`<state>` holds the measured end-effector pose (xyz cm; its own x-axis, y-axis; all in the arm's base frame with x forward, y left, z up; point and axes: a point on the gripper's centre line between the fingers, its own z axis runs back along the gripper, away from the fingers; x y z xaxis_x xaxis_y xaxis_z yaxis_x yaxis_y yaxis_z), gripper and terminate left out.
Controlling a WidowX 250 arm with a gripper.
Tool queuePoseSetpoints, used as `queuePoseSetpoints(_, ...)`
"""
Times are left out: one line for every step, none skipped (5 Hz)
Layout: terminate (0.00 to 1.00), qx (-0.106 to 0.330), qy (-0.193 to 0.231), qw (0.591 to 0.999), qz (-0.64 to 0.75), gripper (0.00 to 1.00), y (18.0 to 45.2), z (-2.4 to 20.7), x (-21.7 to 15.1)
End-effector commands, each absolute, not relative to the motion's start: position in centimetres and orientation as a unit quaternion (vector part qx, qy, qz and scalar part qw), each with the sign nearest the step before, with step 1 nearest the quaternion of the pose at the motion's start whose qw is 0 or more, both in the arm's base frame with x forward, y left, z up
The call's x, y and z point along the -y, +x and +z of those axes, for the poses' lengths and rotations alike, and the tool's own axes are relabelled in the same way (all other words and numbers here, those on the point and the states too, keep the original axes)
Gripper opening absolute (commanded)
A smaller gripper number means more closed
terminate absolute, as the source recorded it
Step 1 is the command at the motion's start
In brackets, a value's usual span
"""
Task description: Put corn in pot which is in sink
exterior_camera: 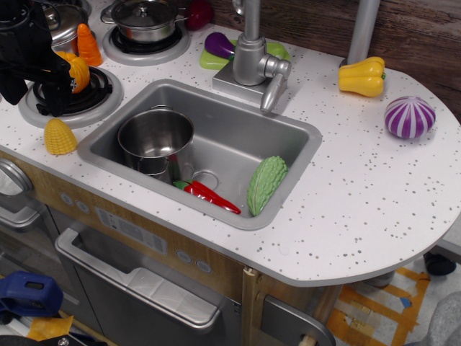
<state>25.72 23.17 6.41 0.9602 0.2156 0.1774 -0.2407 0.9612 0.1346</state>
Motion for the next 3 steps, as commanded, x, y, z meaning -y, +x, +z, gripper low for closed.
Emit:
queuePoseSetpoints(0.00, 0.081, 0.078, 0.987, 0.116, 1.00, 25.7, 6.4, -23.2)
queuePoseSetpoints(0.00, 0.103, 0.064, 0.986, 0.112, 1.00, 26.0, 5.0, -23.9)
queuePoseSetpoints(0.00, 0.114, 0.061, 0.985, 0.115, 1.00, 26.3, 4.1, -24.3)
